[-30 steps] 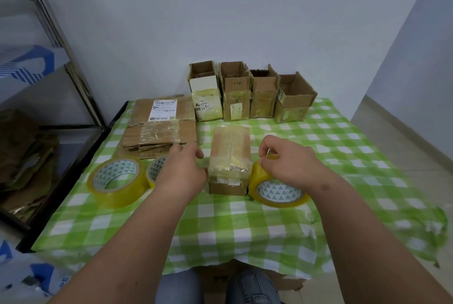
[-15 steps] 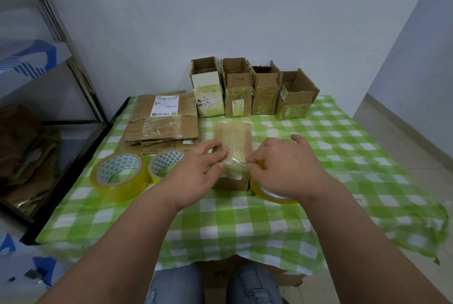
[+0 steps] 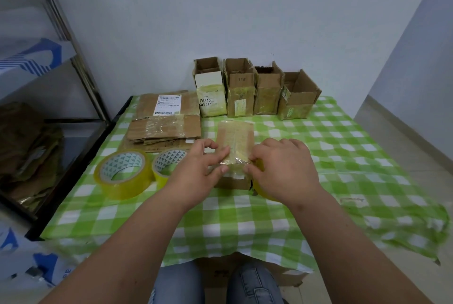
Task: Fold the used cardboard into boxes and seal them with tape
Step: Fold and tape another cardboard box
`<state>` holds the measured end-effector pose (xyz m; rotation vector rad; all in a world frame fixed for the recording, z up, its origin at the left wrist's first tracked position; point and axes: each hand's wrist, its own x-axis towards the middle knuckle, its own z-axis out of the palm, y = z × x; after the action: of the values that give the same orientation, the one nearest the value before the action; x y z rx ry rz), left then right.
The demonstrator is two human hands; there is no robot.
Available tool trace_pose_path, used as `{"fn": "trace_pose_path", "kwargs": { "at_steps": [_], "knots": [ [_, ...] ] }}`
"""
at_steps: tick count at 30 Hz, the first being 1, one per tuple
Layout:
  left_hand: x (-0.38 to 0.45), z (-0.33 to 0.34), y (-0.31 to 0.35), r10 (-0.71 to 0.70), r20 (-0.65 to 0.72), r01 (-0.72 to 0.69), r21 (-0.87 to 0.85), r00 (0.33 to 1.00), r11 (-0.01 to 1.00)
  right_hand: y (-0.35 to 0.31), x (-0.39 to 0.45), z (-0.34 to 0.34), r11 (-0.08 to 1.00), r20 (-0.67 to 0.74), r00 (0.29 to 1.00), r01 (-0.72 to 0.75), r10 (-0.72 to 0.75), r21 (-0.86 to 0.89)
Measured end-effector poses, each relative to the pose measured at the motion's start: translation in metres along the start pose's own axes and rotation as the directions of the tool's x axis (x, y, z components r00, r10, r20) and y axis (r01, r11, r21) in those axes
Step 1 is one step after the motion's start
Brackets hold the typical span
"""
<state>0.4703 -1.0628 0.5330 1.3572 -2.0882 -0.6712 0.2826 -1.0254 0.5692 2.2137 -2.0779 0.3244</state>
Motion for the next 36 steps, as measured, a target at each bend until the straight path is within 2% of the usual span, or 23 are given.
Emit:
{"fn": "trace_pose_path", "kwargs": {
  "at_steps": [5,8,10,15,18,20,22,25,31,36],
  "knots": [
    [0.0,0.015,-0.002,0.059,-0.176,-0.052,0.044,0.983,0.998,-0.005,-0.001,0.004,0.998,-0.049,0.999,-0.002,-0.001,-0.065],
    [0.001,0.023,0.0,0.028,-0.259,-0.03,-0.001,0.965,1.0,-0.007,-0.002,0.005,0.997,-0.067,0.998,-0.015,0.01,-0.076],
    [0.001,0.026,0.003,-0.016,-0.263,0.005,-0.041,0.965,0.999,-0.007,-0.002,0.005,0.997,-0.066,0.998,-0.018,0.013,-0.072],
    [-0.002,0.018,0.005,-0.092,-0.136,0.081,-0.082,0.986,0.993,0.0,0.001,0.003,1.0,-0.019,1.0,0.001,-0.001,-0.009],
    [-0.001,-0.002,-0.002,-0.185,0.049,0.19,-0.334,0.982,0.923,0.007,0.004,0.0,0.997,0.049,0.999,0.012,-0.016,0.076],
    [0.0,-0.01,-0.007,-0.196,0.128,0.231,-0.388,0.972,0.892,0.009,0.006,-0.004,0.992,0.103,0.994,0.008,-0.022,0.129],
    [-0.001,-0.01,-0.008,-0.181,0.125,0.213,-0.327,0.976,0.921,0.01,0.007,-0.007,0.99,0.13,0.991,0.006,-0.024,0.142],
    [0.0,-0.006,-0.008,-0.138,0.04,0.144,-0.24,0.99,0.96,0.009,0.008,-0.006,0.992,0.121,0.992,0.004,-0.019,0.129],
    [0.002,0.004,-0.001,-0.114,-0.157,0.11,-0.031,0.981,0.993,-0.002,0.003,0.001,1.0,-0.004,1.0,-0.028,0.028,0.004],
    [0.001,0.007,0.003,-0.106,-0.224,0.112,0.014,0.969,0.994,-0.006,0.001,0.003,0.999,-0.045,0.998,-0.036,0.034,-0.031]
  ]
}}
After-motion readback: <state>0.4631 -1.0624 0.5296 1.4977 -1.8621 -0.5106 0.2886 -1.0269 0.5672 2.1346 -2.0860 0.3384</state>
